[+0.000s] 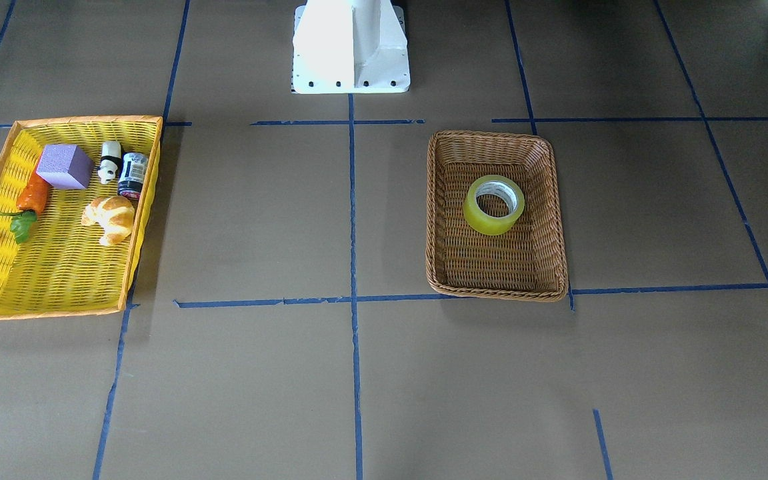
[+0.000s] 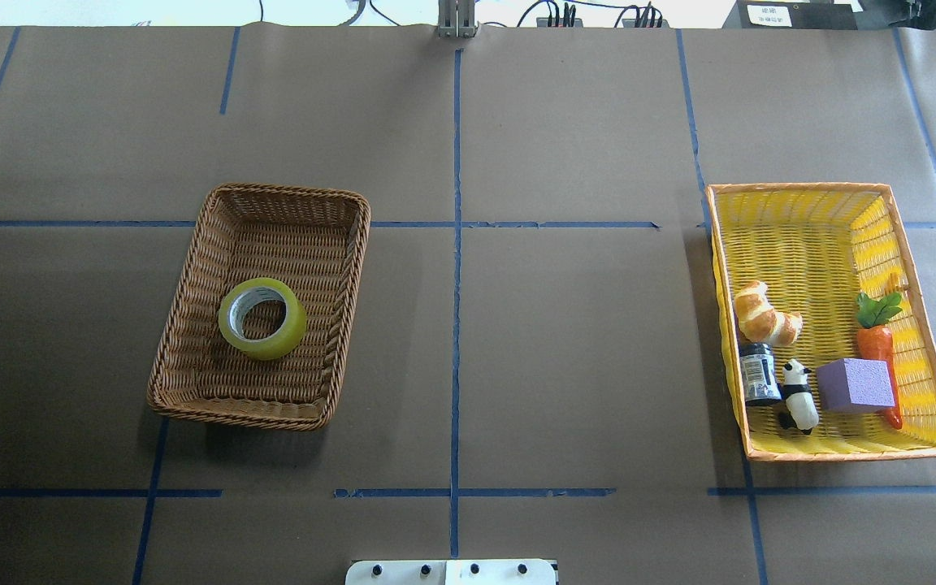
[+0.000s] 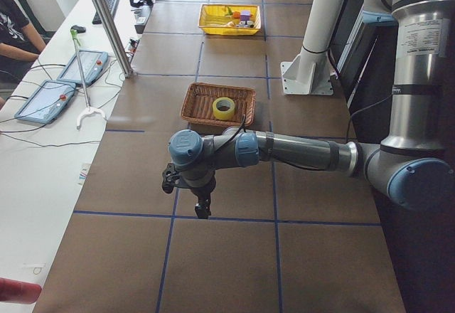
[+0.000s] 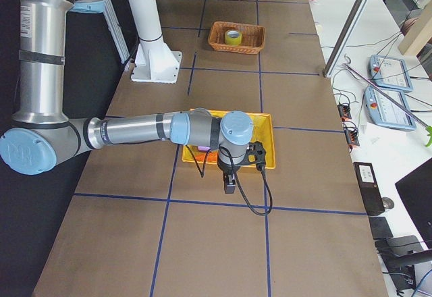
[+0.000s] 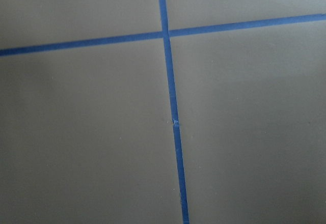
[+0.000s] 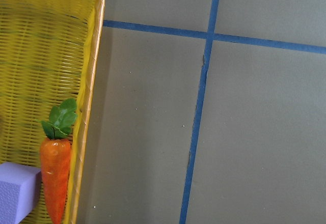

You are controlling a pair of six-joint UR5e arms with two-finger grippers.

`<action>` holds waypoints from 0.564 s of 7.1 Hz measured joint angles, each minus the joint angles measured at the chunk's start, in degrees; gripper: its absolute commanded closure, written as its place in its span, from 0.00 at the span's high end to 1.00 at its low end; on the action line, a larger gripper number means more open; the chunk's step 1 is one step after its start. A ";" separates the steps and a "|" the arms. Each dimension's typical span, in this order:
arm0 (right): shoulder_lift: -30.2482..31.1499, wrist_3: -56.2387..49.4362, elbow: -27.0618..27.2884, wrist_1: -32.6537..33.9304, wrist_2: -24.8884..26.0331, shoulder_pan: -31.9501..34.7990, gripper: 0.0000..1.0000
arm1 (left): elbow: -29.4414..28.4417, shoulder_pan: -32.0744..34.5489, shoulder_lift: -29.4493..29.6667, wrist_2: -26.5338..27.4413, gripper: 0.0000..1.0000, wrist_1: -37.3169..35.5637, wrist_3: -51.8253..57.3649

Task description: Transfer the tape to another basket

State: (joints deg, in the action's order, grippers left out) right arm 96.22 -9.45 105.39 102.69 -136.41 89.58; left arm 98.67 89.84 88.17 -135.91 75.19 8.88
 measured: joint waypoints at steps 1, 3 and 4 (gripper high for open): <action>-0.24 0.72 -0.01 -0.13 0.09 -0.38 1.00 | 0.33 0.04 -0.09 0.11 1.00 0.16 -0.37; -0.39 1.14 0.23 -0.26 0.12 -0.75 1.00 | 2.53 0.06 -0.37 0.47 1.00 0.22 -0.33; -0.40 1.17 0.21 -0.29 0.07 -0.81 1.00 | 3.56 0.07 -0.81 0.70 1.00 0.41 0.11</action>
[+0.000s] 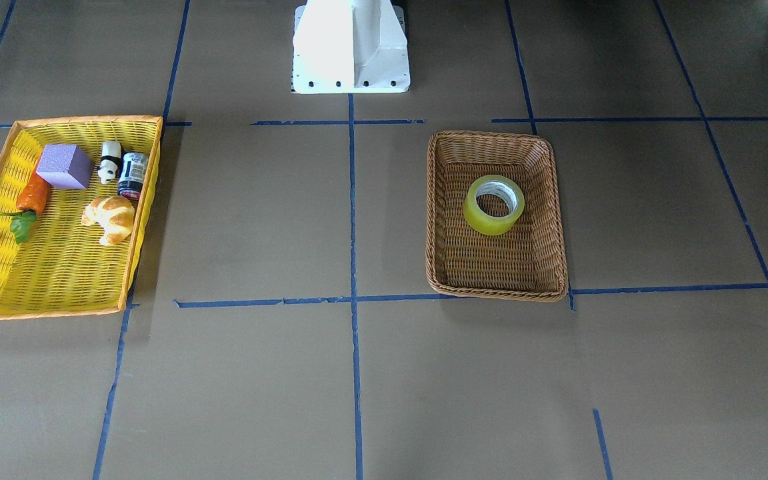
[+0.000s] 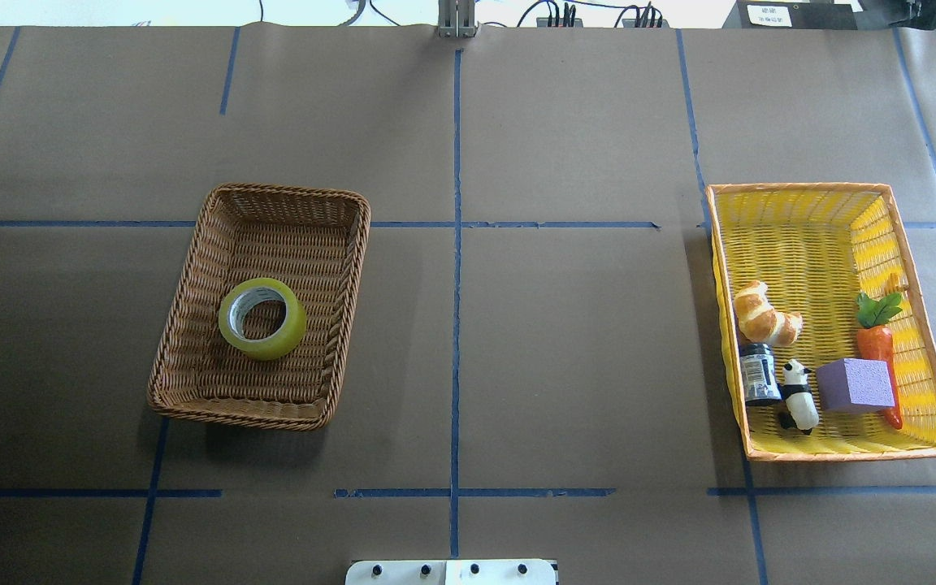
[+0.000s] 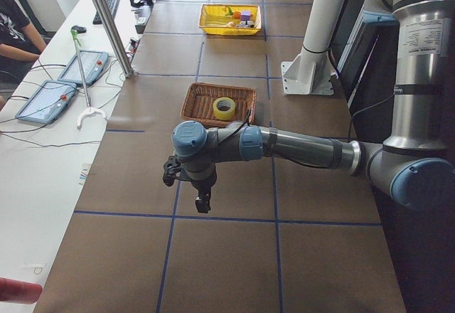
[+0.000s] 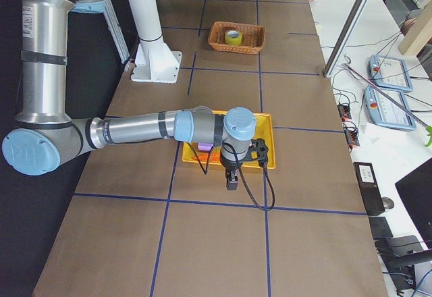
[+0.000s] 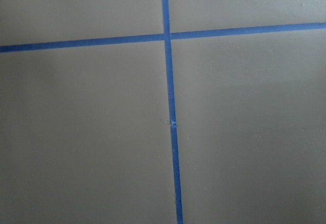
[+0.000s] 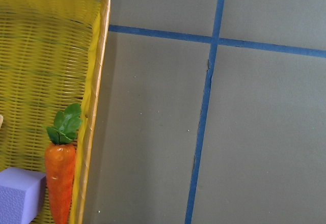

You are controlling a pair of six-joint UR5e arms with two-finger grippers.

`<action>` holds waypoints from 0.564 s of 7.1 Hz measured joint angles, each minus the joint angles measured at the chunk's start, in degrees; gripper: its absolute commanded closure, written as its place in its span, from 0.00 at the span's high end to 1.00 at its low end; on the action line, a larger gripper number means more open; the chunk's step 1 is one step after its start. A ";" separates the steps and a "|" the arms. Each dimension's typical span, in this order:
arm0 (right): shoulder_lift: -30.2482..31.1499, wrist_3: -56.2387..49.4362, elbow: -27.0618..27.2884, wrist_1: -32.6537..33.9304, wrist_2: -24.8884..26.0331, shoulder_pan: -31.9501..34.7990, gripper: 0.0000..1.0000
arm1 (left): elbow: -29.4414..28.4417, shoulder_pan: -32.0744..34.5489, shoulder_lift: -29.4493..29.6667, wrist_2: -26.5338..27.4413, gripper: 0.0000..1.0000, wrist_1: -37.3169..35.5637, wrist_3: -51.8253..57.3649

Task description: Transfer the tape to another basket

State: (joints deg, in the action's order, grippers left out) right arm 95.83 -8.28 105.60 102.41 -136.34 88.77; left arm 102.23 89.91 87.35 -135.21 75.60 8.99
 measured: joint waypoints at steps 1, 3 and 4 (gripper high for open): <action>0.02 0.01 -0.11 -0.01 0.00 -0.08 1.00 | 0.22 0.04 -0.39 0.27 1.00 0.36 0.77; 0.01 0.02 -0.09 -0.01 0.01 -0.18 1.00 | -0.48 0.07 -1.56 0.26 1.00 0.59 3.01; 0.00 0.02 -0.08 -0.01 0.11 -0.22 1.00 | -0.89 0.09 -1.88 0.00 1.00 0.58 3.63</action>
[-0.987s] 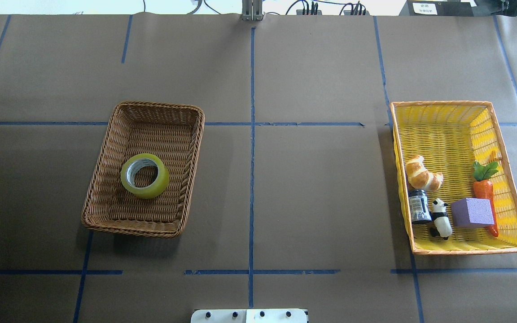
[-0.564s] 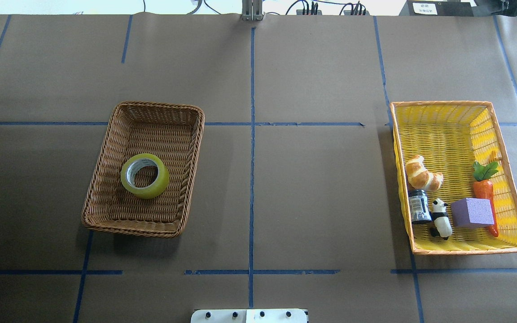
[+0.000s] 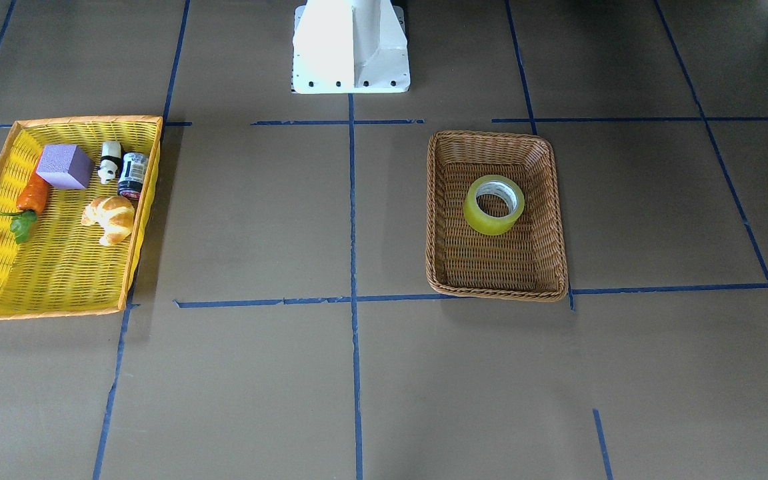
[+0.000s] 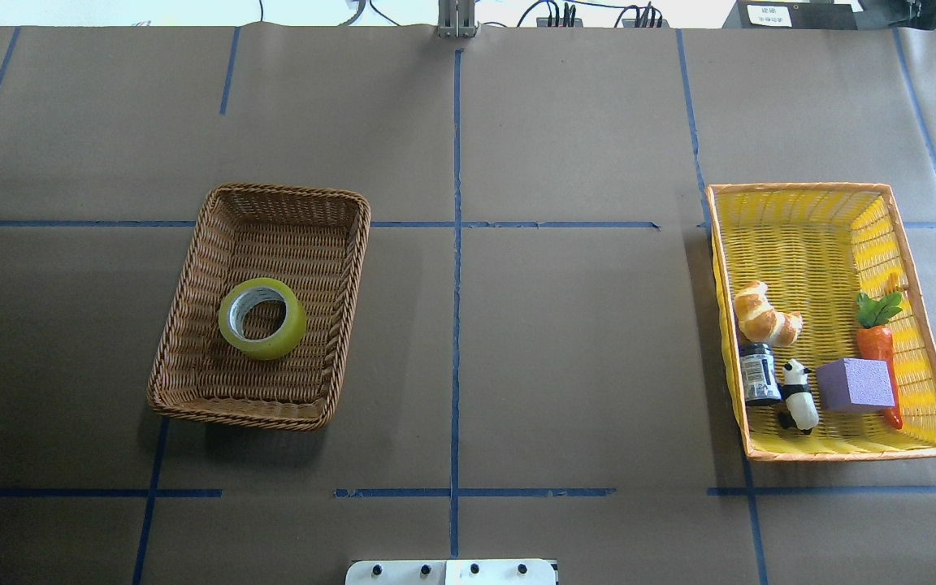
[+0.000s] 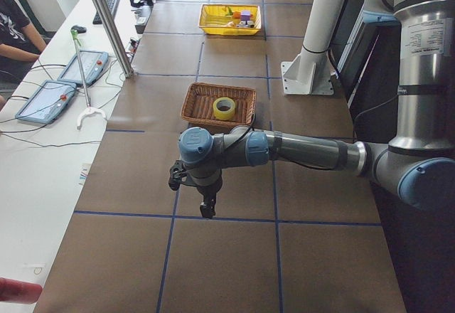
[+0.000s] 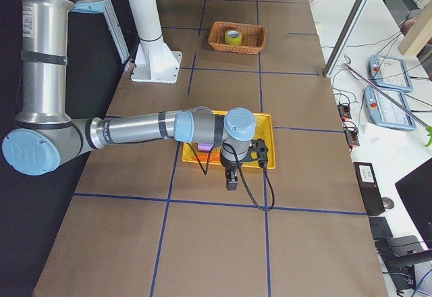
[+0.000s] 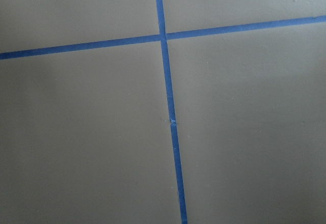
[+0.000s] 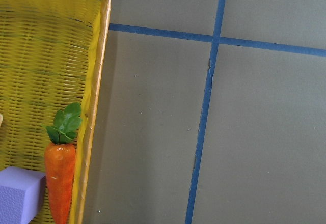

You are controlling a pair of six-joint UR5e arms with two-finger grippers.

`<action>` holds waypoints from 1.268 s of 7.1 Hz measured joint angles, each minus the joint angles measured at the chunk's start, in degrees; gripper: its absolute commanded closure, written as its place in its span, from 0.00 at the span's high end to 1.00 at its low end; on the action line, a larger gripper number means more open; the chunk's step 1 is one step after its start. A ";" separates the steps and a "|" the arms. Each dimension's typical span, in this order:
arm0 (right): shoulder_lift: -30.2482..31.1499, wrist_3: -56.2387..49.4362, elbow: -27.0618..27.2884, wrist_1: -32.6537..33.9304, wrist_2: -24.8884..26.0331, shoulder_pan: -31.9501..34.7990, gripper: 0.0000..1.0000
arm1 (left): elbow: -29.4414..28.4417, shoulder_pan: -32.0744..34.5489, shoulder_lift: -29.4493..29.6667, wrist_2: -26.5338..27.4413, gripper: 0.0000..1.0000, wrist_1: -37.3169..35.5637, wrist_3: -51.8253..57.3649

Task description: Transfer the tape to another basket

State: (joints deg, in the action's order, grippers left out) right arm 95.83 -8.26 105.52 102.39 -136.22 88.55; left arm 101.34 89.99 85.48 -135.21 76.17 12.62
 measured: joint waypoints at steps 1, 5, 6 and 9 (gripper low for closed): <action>0.05 0.00 -0.02 0.00 0.05 -0.02 1.00 | 0.12 0.04 -0.09 0.04 1.00 0.01 0.23; 0.23 0.00 -0.13 -0.08 0.01 -0.04 1.00 | 0.53 0.16 -1.58 0.06 1.00 0.13 0.34; 0.30 -0.01 -0.16 -0.08 0.00 -0.04 1.00 | 0.02 0.17 -1.64 0.04 1.00 0.09 0.25; 1.05 -0.87 -2.12 -0.25 -0.12 0.01 1.00 | -2.72 0.21 -0.30 0.03 1.00 -0.17 0.01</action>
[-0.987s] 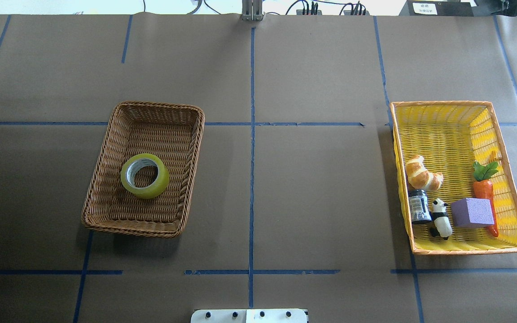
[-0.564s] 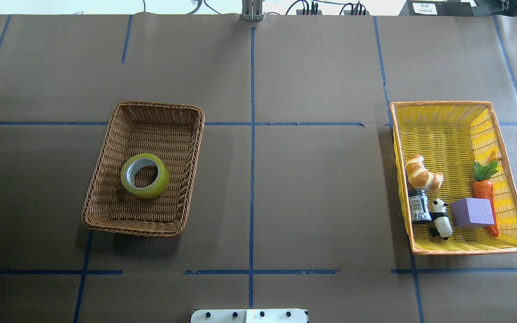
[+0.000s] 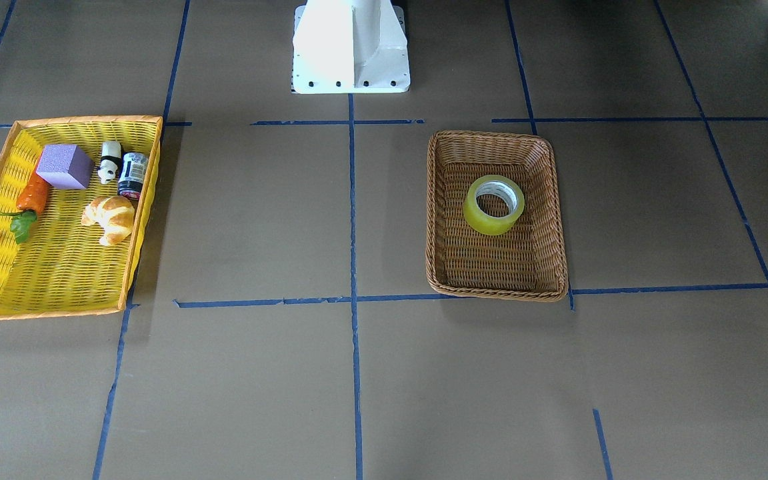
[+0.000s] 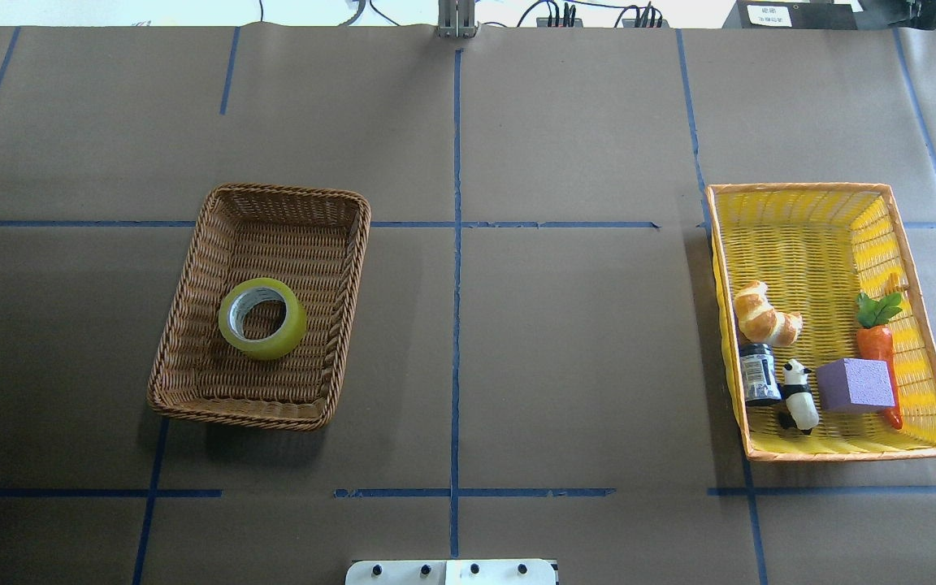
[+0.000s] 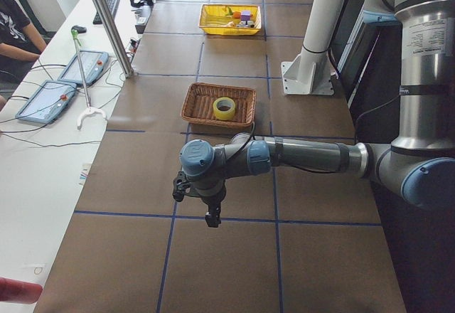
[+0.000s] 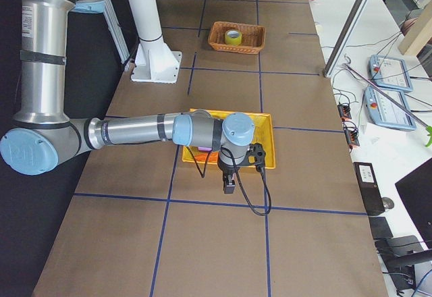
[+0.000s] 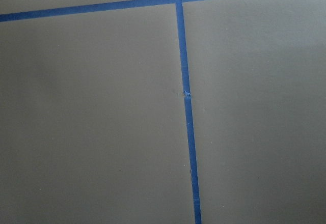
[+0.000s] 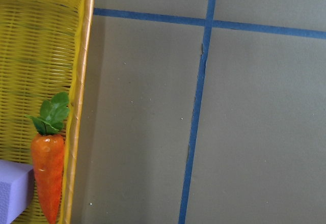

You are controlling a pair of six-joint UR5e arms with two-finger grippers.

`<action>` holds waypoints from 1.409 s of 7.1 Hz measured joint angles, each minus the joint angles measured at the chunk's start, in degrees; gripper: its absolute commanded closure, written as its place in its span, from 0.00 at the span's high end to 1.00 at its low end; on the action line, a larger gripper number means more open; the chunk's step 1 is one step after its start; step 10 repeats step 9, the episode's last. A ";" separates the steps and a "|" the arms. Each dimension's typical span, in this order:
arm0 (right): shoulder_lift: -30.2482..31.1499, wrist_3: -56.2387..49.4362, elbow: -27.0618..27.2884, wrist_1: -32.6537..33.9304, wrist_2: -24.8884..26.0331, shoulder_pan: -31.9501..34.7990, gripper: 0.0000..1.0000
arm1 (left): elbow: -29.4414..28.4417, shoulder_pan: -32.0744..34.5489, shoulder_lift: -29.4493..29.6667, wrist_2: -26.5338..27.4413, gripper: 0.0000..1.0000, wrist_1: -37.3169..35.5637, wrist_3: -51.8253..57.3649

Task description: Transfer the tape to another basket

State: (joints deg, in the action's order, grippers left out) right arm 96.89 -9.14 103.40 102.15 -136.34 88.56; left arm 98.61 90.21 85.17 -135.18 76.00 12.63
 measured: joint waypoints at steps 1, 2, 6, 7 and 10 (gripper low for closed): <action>0.19 -0.73 -0.91 -0.28 0.34 0.03 1.00 | -0.46 0.03 0.25 0.00 1.00 0.03 -0.32; 0.35 -1.74 -1.51 -0.71 1.12 0.03 1.00 | -0.60 0.04 0.41 0.00 1.00 0.10 -0.76; 0.34 -2.41 -1.92 -2.29 2.23 -0.04 1.00 | -0.15 0.06 0.88 0.05 1.00 0.28 -0.69; 0.33 -2.34 -1.95 -2.60 2.23 -0.04 1.00 | -0.02 0.06 0.95 0.06 1.00 0.28 -0.66; 0.32 -2.24 -1.97 -2.76 2.22 -0.05 1.00 | 0.32 0.09 1.00 0.06 1.00 0.29 -0.69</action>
